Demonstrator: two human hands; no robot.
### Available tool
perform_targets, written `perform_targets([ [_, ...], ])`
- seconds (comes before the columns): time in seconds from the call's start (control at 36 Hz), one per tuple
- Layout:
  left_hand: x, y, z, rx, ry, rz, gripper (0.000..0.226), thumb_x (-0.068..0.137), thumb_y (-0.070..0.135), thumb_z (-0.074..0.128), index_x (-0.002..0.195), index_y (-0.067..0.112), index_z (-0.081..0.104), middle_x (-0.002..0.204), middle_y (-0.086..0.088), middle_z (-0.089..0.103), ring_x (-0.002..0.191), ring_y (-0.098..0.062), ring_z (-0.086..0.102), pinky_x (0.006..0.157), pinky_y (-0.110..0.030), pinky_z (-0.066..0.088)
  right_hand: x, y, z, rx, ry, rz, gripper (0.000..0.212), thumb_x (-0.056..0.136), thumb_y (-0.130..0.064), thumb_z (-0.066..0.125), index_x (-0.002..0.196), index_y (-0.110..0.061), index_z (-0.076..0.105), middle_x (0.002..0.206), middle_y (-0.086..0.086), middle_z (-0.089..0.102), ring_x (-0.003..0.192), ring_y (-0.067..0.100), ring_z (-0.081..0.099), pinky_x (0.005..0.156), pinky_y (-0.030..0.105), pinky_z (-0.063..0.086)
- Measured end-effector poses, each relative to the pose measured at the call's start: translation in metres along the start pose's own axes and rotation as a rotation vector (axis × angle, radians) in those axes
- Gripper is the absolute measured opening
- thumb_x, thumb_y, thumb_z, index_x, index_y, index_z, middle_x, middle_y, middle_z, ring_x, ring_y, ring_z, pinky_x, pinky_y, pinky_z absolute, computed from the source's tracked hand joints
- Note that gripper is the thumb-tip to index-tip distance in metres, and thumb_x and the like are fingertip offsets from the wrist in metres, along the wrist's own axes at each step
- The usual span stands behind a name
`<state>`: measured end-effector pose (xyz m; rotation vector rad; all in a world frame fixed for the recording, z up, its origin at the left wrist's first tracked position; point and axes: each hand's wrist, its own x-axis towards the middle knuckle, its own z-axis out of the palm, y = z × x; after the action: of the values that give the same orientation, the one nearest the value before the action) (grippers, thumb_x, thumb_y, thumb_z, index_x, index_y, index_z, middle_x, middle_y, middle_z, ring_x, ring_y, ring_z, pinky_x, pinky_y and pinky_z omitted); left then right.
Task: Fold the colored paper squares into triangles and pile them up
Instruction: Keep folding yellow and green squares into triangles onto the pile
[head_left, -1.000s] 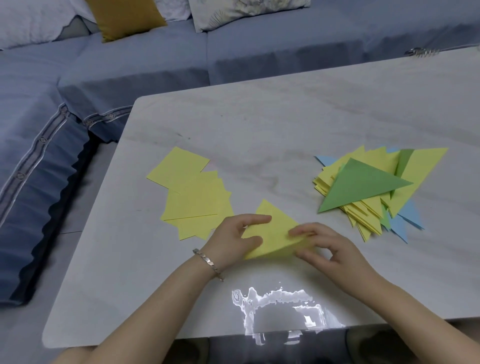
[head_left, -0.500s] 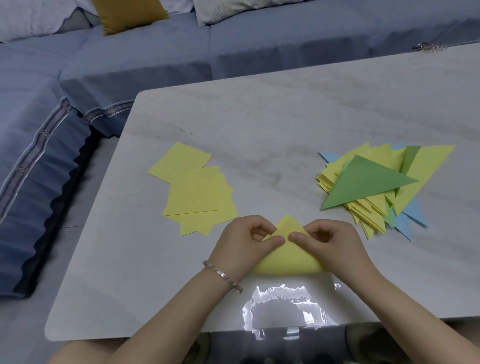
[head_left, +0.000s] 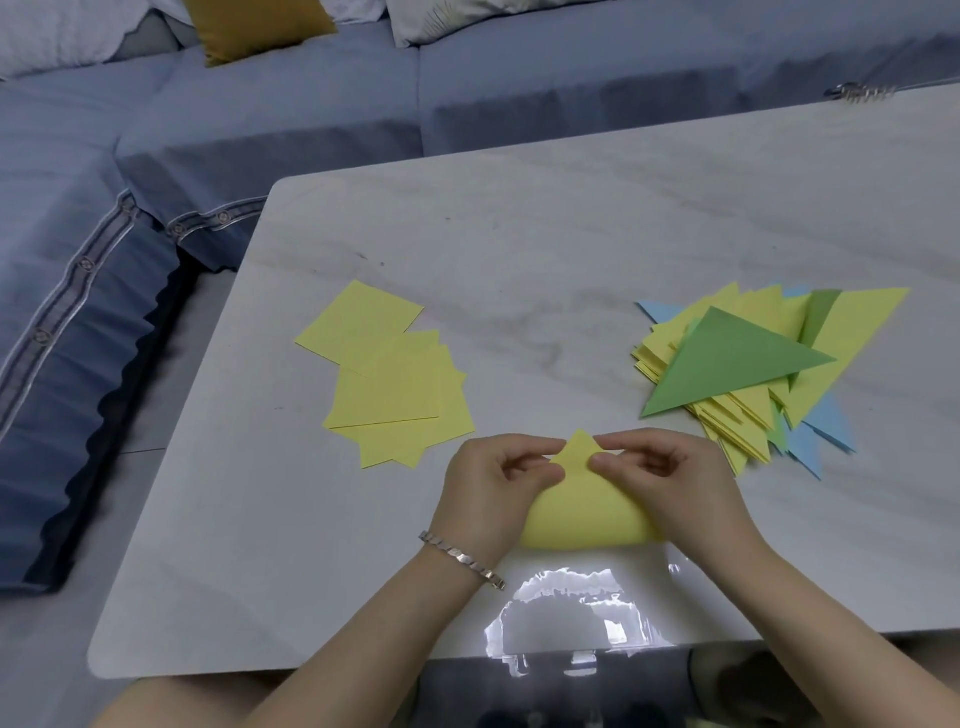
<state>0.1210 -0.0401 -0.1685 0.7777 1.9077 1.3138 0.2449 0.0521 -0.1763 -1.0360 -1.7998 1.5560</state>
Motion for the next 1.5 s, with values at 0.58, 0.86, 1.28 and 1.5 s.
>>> perform_targets([
  [0.58,0.001,-0.012,0.004,0.007,0.052,-0.001,0.031,0.076,0.002,0.069,0.068,0.032,0.068,0.049,0.022,0.059,0.054,0.006,0.053,0.059,-0.003,0.039,0.011,0.012,-0.001,-0.093,-0.088,-0.057,0.032,0.077,-0.001,0.070,0.068,-0.031,0.068,0.063,-0.028,0.065,0.064,-0.009,0.059,0.065,0.004,0.042],
  [0.86,0.046,-0.017,0.010,0.200,-0.016,0.044,0.025,0.073,0.007,0.072,0.058,0.025,0.062,0.058,0.010,0.059,0.052,0.003,0.050,0.059,-0.013,0.042,0.038,0.028,0.004,-0.378,-0.132,-0.181,0.011,0.080,-0.008,0.069,0.080,-0.018,0.074,0.076,-0.011,0.068,0.071,-0.006,0.059,0.065,0.006,0.037],
  [1.28,0.081,-0.056,0.012,0.176,0.092,-0.063,0.002,0.072,-0.003,0.070,0.072,0.000,0.070,0.052,0.012,0.056,0.047,0.001,0.048,0.054,-0.015,0.038,0.002,0.095,0.022,-0.848,-0.165,-0.662,0.039,0.096,-0.030,0.038,0.097,-0.011,0.072,0.098,0.007,0.066,0.094,0.023,0.056,0.081,0.030,0.046],
  [1.5,0.083,-0.061,0.010,0.107,0.078,-0.089,0.010,0.072,-0.004,0.070,0.067,0.004,0.068,0.045,0.014,0.054,0.036,0.004,0.044,0.048,-0.012,0.038,-0.017,0.099,0.044,-0.796,-0.202,-0.800,0.039,0.097,-0.027,0.034,0.099,-0.010,0.070,0.094,0.002,0.064,0.087,0.020,0.051,0.091,0.028,0.039],
])
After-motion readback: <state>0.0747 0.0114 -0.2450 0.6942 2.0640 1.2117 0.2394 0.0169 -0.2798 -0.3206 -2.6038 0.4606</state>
